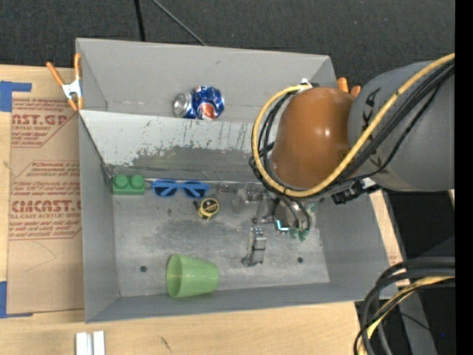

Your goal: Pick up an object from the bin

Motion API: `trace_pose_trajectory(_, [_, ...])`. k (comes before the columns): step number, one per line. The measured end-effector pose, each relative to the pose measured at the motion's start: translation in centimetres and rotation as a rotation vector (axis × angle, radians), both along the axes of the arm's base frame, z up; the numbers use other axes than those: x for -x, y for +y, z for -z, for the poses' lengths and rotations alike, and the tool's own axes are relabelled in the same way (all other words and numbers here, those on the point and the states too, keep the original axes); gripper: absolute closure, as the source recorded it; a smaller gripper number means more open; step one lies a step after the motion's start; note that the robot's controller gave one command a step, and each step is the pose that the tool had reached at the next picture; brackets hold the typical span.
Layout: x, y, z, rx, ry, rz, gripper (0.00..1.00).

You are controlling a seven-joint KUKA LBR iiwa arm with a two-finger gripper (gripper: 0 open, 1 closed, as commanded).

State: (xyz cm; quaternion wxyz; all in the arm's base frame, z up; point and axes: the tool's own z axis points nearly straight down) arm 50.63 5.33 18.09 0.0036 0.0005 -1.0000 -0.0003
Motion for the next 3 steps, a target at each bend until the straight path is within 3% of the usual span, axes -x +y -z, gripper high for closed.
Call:
trace_pose_trajectory(1, [3.0,11.7,6.8,-0.003,-0.003,-0.220,0.00])
trace_pose_trajectory(2, [2.6,11.1,6.3,-0.001,-0.007,-0.168,0.00])
trace_pose_trajectory(3, [2.3,12.8,6.5,-0.001,-0.008,-0.126,0.00])
